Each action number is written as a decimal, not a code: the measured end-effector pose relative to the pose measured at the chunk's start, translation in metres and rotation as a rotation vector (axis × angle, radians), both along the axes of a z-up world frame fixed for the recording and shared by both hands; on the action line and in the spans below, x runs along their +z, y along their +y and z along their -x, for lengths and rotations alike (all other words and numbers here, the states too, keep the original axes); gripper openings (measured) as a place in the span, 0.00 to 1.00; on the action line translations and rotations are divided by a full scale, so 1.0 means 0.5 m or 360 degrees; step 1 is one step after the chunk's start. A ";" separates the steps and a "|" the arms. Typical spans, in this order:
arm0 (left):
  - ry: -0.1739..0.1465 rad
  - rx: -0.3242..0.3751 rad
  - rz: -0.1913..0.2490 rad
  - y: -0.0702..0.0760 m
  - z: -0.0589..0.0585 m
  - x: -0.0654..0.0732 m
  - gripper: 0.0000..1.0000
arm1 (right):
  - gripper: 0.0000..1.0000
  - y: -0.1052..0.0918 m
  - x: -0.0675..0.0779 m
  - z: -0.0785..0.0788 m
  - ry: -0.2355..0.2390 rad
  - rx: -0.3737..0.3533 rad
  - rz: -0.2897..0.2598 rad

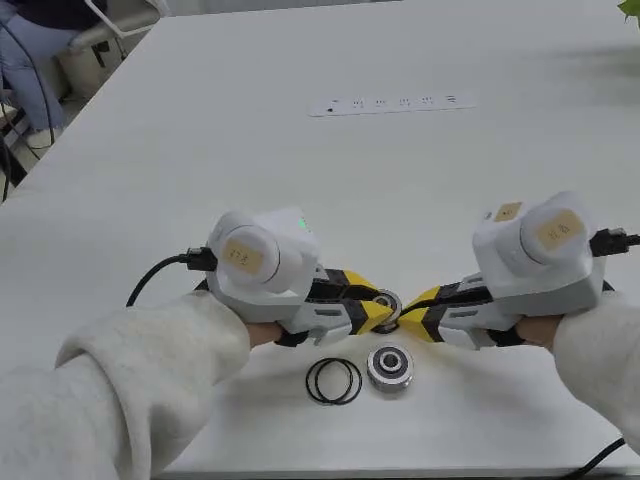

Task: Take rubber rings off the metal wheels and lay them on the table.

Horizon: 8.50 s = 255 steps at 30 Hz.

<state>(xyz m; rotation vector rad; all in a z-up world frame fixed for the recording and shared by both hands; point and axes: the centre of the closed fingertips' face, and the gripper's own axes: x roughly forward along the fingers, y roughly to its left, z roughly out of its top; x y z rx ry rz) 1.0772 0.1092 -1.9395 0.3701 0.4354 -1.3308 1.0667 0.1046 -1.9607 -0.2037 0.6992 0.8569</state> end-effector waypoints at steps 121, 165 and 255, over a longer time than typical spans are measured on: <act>-0.0019 0.0005 -0.0027 0.070 0.001 0.114 0.56 | 0.00 -0.007 0.071 -0.012 0.0250 -0.0380 -0.0467; 0.0048 0.0166 0.0060 0.264 0.084 0.113 0.84 | 0.00 0.053 0.137 0.010 0.0232 -0.0269 -0.0631; 0.0290 0.0123 0.0078 0.246 0.118 0.085 0.89 | 0.05 0.048 0.073 0.021 0.0185 -0.0153 -0.0297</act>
